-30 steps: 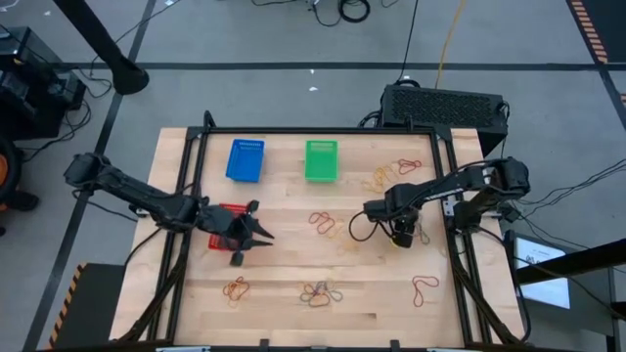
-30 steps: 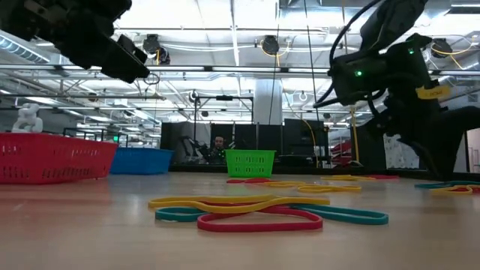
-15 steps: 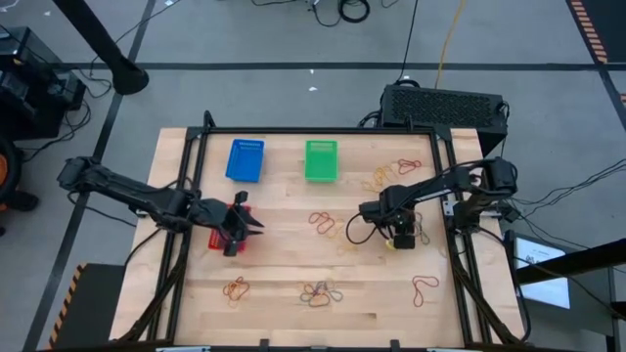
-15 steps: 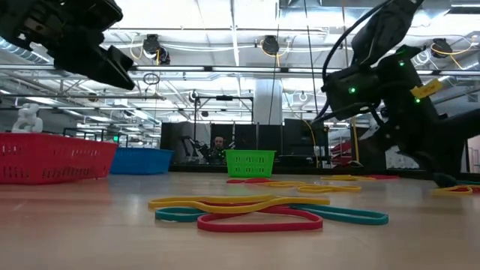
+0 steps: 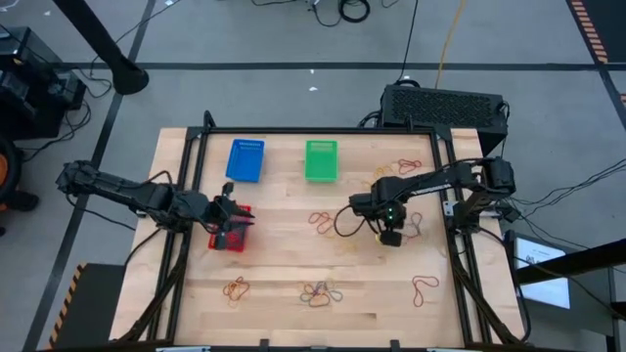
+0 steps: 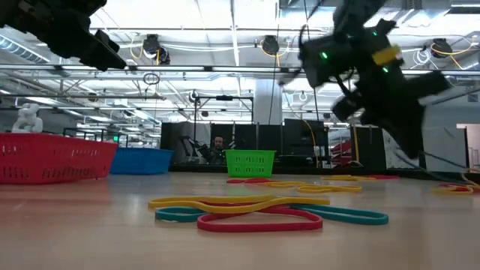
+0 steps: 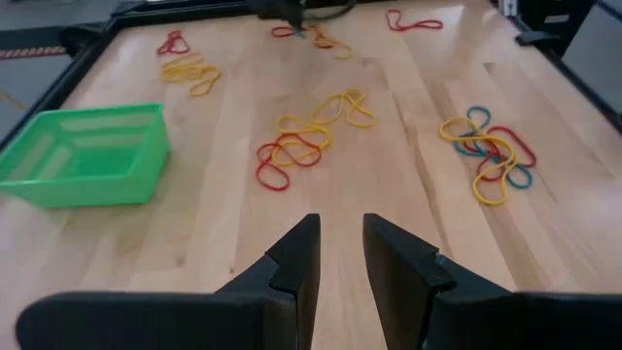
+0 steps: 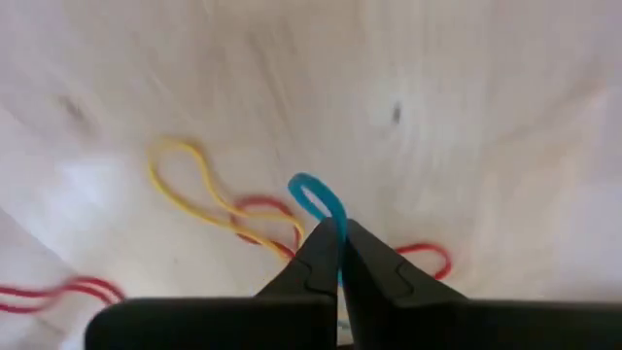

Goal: Sort rubber bands into baskets
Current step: Put the blue rubber band into the red basket

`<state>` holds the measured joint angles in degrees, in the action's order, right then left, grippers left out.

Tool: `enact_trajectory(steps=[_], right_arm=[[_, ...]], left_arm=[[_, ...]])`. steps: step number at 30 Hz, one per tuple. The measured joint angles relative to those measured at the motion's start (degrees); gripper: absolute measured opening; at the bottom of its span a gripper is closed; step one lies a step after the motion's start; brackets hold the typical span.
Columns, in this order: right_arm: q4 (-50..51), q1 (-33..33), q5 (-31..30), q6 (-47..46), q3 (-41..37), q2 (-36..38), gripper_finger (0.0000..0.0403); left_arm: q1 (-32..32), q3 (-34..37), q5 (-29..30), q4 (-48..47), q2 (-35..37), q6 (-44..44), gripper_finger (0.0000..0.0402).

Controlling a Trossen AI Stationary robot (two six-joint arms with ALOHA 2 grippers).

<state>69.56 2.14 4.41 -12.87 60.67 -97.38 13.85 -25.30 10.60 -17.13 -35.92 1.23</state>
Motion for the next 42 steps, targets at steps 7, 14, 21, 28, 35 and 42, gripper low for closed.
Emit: enact_trajectory(steps=[7,14,21,28,35,42], right_arm=[[3.9,-1.6,-8.3,-1.1,13.9,0.0,0.0001],[2.4,-3.7,-15.8,-1.2,28.9,0.0,0.0000],[-21.1,-5.5,-19.5,0.2,35.1,0.1,0.0000],[-50.5,-5.6,-19.2,6.1,35.2,-5.1,0.0000],[-71.6,-5.6,-17.4,9.7,35.2,-17.0,0.0000],[-94.3,-5.6,-16.0,10.4,35.6,-29.8,0.0000]], left_arm=[[0.0,0.1,13.9,-7.7,3.0,3.8,0.0090],[0.0,0.1,20.8,-7.9,3.0,7.5,0.0090],[0.0,0.1,23.8,-8.7,3.0,7.4,0.0090],[-0.1,0.5,44.6,-9.8,2.9,12.6,0.0090],[-3.0,2.1,55.8,-11.1,2.9,16.9,0.0090],[-11.8,2.1,62.0,-11.3,3.0,19.3,0.0090]])
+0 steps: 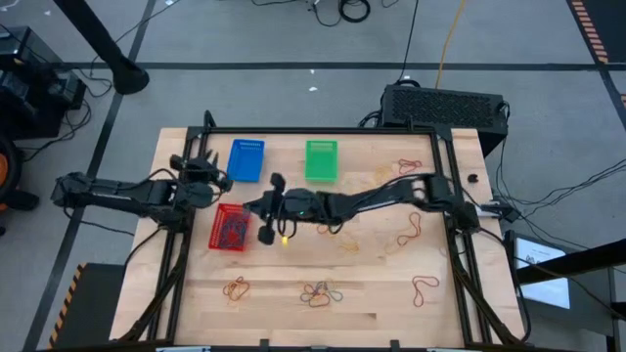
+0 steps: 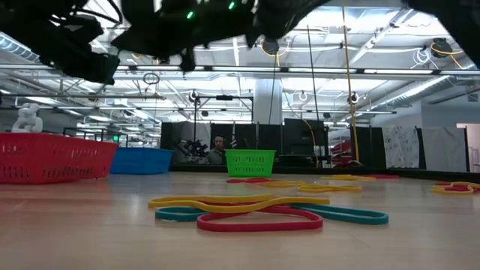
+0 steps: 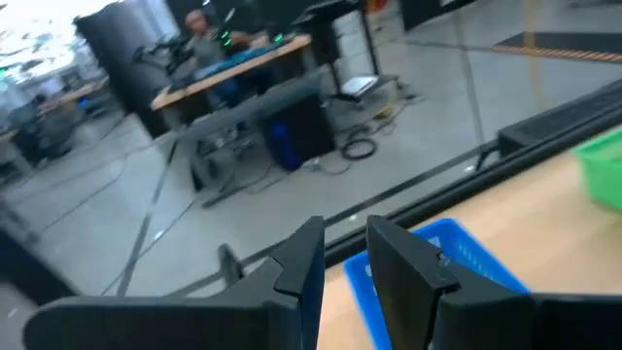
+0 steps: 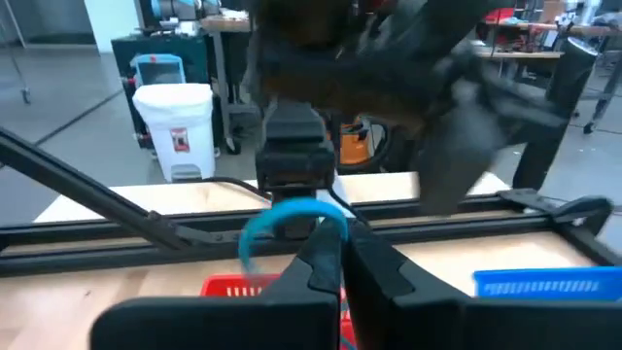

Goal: Sort rubber bands into baskets
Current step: Put the blue rubber band into the red basket

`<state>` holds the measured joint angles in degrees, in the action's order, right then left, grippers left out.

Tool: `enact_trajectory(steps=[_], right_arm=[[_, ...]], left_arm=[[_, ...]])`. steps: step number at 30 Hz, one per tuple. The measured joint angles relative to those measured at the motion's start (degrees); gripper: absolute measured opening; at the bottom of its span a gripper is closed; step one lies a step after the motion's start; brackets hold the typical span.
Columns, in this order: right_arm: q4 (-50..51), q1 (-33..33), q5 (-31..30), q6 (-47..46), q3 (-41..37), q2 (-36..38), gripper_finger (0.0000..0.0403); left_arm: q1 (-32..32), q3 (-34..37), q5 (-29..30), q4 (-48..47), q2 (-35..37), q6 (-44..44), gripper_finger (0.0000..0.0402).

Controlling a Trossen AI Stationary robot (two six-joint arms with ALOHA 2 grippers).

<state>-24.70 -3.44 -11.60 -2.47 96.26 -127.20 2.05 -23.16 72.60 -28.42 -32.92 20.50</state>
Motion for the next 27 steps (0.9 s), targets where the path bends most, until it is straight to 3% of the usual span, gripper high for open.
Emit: enact_trajectory(steps=[4,9,11,14,23,27], right_arm=[[-1.7,0.0,0.0,-1.4,5.7,-7.0,0.0000],[4.0,-0.6,1.5,-2.4,18.9,-16.2,0.0000],[8.5,-0.6,1.6,-2.4,24.1,-18.9,0.0000],[12.3,-0.7,1.6,-1.9,30.0,-22.0,0.0000],[18.9,-0.7,1.5,-2.2,32.3,-23.7,0.0000],[23.2,-0.5,1.6,-3.7,32.3,-23.7,0.0000]], left_arm=[[-7.9,0.0,-7.8,2.3,0.0,-2.1,0.0090],[-19.4,-0.1,-23.6,14.6,0.1,-15.5,0.0090],[-23.6,-1.0,-29.5,15.0,0.1,-16.6,0.0090],[-28.7,-3.1,-33.6,11.9,0.1,-16.3,0.0090],[-32.8,-14.4,-45.3,2.6,2.9,-10.7,0.0090],[-32.8,-19.5,-58.5,-2.6,3.3,-10.7,0.0090]])
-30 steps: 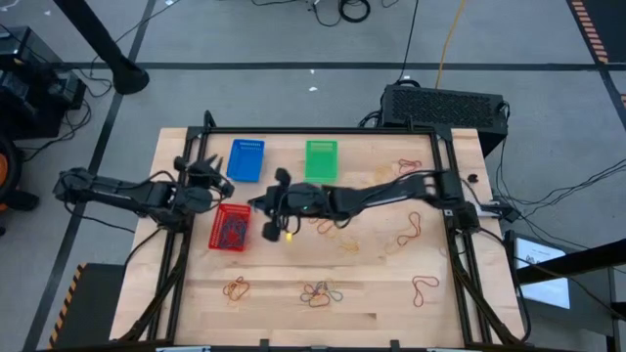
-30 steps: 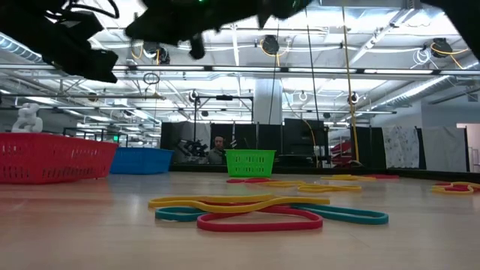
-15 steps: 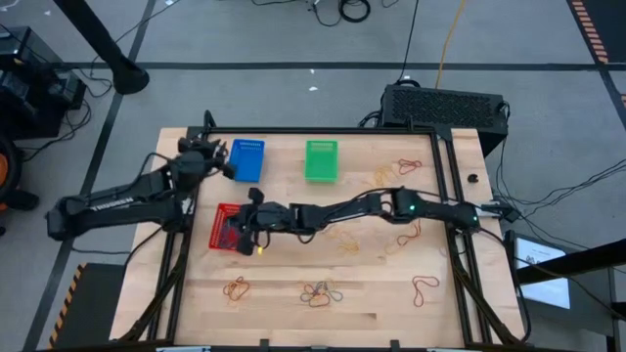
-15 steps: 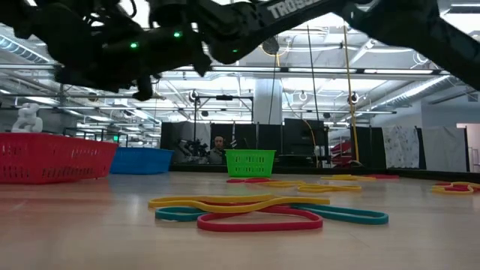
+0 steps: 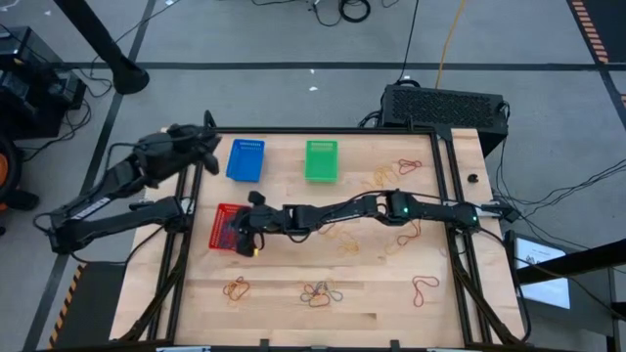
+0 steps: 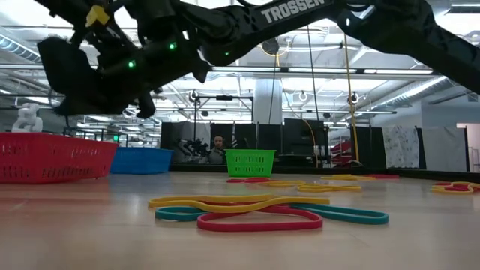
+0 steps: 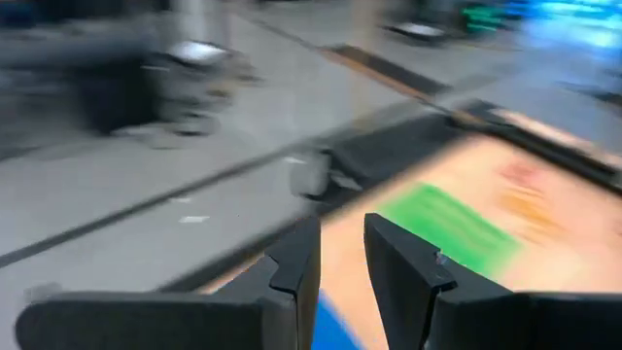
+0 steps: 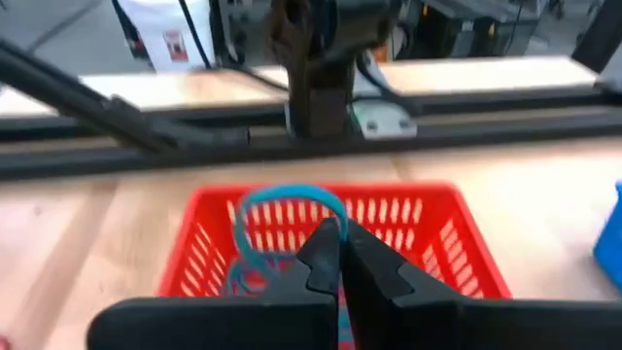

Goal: Sort rubber bands into baskets
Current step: Put the blue rubber band into the red basket

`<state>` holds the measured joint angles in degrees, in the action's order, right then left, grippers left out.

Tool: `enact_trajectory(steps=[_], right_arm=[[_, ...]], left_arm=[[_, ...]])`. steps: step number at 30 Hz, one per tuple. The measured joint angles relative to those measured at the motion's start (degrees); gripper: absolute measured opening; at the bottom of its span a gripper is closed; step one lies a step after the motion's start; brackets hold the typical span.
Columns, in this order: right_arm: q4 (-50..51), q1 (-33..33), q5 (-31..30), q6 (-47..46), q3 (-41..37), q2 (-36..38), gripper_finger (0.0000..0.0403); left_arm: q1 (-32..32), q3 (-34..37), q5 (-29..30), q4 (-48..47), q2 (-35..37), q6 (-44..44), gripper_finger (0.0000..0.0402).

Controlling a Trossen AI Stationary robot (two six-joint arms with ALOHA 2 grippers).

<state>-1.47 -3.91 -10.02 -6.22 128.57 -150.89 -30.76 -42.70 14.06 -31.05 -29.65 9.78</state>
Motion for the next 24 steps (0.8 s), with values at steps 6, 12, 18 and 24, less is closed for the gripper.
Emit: enact_trajectory(steps=[6,12,18,24], right_arm=[[1.1,0.1,0.0,-0.2,0.0,0.0,0.0018],[3.2,0.5,2.9,-1.8,0.0,0.0,0.0046],[4.5,1.4,5.2,-2.3,0.4,0.0,0.0079],[14.6,1.3,5.9,-2.2,6.1,0.0,0.0105]], left_arm=[[0.0,-5.8,-13.0,-11.6,-0.5,0.3,0.0090],[0.0,-11.8,-16.9,-23.6,-0.5,0.5,0.0090],[0.0,-15.7,-24.9,-27.7,-0.5,3.4,0.0090],[0.0,-16.7,-28.0,-32.3,-0.7,3.6,0.0090]])
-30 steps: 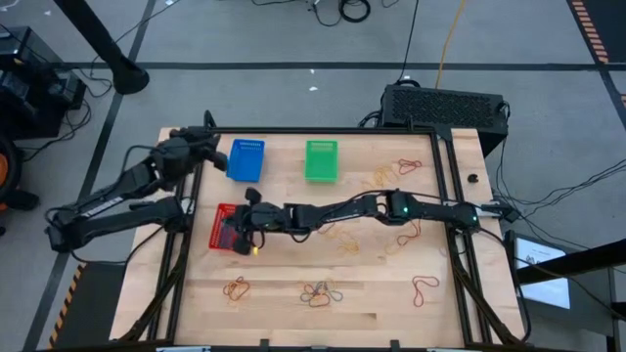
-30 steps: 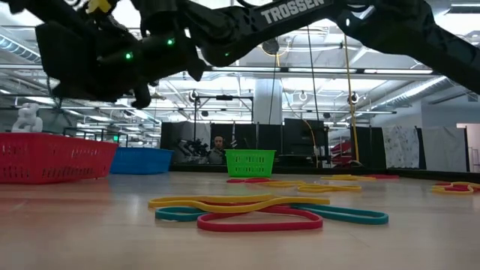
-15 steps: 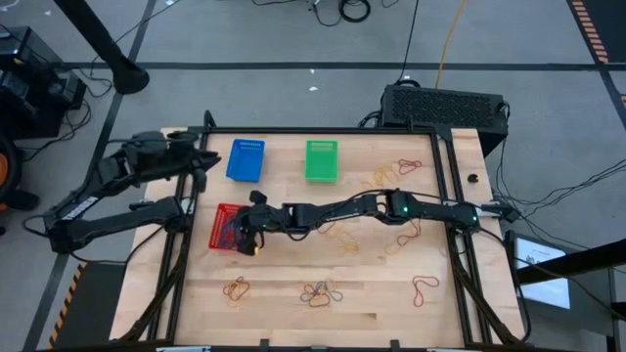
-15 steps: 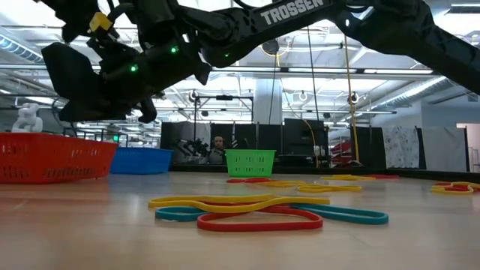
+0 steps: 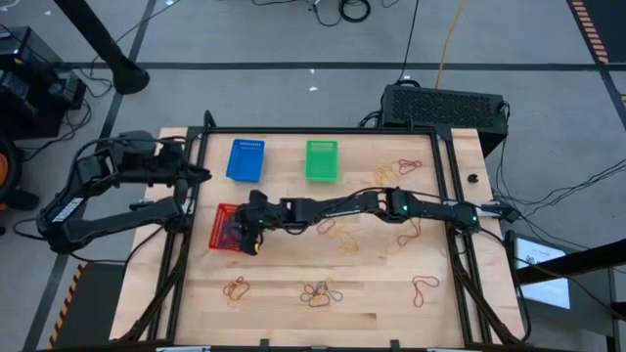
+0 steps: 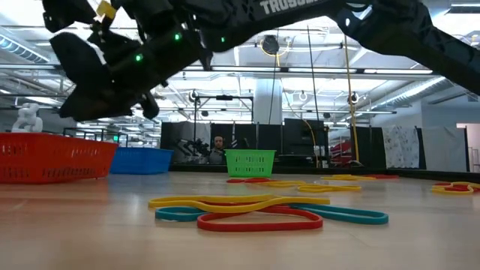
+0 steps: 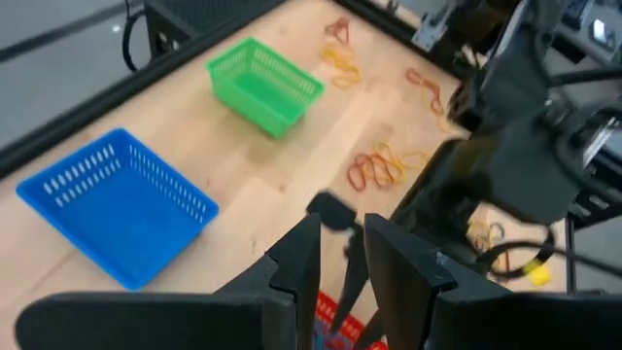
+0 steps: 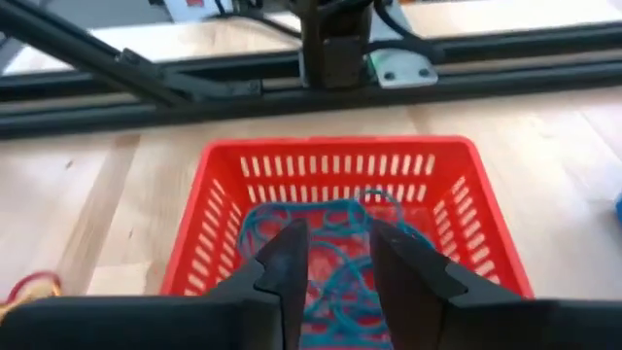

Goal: Sort rubber bands into baskets
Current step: Put the blue rubber band into the red basket

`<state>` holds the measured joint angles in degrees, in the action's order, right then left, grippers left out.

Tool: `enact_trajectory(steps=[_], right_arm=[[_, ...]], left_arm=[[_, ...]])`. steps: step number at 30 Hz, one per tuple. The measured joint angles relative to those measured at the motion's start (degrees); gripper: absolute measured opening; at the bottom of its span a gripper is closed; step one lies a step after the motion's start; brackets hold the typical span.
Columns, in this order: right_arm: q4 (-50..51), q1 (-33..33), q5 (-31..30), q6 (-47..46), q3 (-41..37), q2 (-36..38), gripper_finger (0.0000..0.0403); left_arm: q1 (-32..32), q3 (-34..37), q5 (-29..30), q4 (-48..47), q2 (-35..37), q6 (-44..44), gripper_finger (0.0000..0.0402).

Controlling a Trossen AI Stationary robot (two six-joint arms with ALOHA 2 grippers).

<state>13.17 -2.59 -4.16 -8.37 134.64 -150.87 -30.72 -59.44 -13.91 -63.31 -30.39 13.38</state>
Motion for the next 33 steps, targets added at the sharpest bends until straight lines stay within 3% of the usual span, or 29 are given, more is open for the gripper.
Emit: enact_trajectory(steps=[19,29,33], right_arm=[[6.0,0.5,0.1,-0.5,0.4,2.5,0.0109],[29.1,-3.3,13.7,-5.0,0.4,8.9,0.0109],[40.8,-7.4,15.0,-8.2,0.4,10.4,0.0109]], left_arm=[[0.0,0.0,0.2,-3.4,0.0,-0.2,0.0090],[1.1,1.3,-2.8,-4.1,1.0,-0.4,0.0090],[2.0,4.2,-3.9,-3.2,3.2,-0.2,0.0090]])
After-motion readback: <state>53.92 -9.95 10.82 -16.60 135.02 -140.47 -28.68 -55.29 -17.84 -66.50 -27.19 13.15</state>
